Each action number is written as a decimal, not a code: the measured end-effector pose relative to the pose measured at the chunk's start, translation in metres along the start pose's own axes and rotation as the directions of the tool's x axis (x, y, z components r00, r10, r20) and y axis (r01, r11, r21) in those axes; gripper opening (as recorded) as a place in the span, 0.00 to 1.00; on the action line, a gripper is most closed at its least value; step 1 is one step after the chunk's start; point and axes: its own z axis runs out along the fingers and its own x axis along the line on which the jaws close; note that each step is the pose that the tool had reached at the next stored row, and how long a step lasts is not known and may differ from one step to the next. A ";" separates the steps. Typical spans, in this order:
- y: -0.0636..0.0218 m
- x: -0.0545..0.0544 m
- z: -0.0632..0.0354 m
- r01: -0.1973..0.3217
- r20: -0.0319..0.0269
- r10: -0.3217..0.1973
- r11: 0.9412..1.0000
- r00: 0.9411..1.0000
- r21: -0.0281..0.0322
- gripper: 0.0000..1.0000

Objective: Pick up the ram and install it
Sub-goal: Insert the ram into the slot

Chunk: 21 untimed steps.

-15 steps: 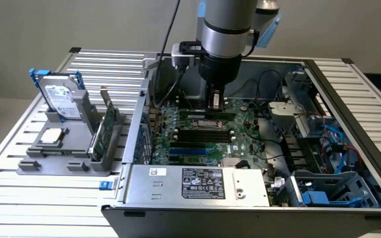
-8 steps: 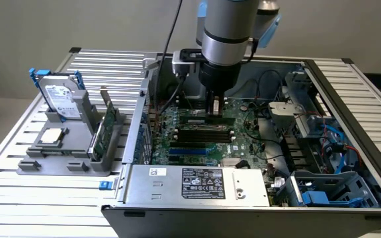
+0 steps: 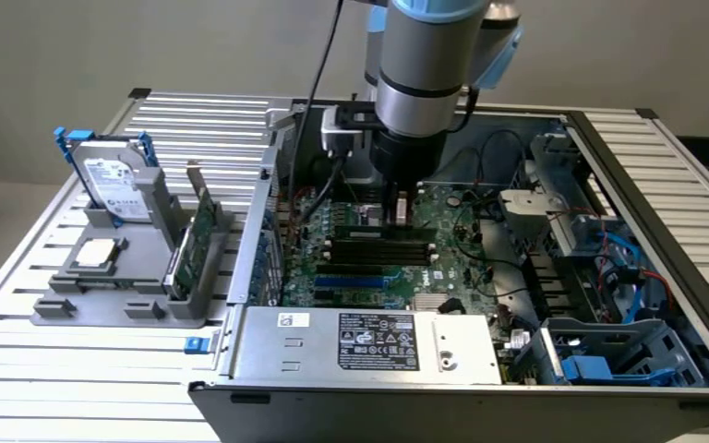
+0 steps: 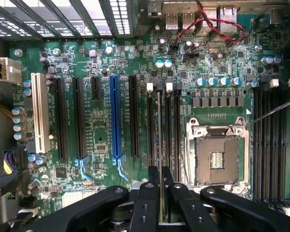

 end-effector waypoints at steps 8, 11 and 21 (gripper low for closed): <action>-0.0003 0.001 0.0090 0.000 -0.008 0.000 1.000 1.000 -0.001 0.14; -0.0004 0.001 0.0121 0.000 -0.011 0.000 1.000 1.000 -0.002 0.14; -0.0005 0.002 0.0195 0.000 -0.019 0.000 1.000 1.000 -0.004 0.14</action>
